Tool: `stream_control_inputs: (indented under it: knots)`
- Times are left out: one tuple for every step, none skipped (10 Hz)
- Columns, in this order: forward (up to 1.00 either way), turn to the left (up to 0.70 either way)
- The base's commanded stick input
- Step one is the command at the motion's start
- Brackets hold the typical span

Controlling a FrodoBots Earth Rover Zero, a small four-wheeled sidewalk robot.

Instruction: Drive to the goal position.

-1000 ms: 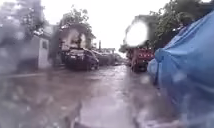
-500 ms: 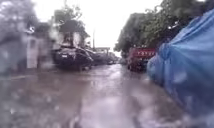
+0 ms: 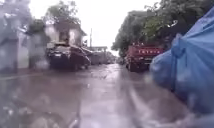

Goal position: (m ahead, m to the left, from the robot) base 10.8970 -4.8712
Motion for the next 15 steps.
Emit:
stream_control_inputs:
  knots:
    - [1.00, 0.00]
    - [1.00, 0.00]
    - [1.00, 0.00]
    - [1.00, -0.08]
    - [1.00, -0.23]
    - [1.00, 0.00]
    - [1.00, 0.00]
    - [1.00, 0.00]
    - [1.00, 0.00]
    - [1.00, 0.00]
    - [1.00, 0.00]
    - [1.00, 0.00]
    - [1.00, 0.00]
    - [1.00, 0.00]
    - [1.00, 0.00]
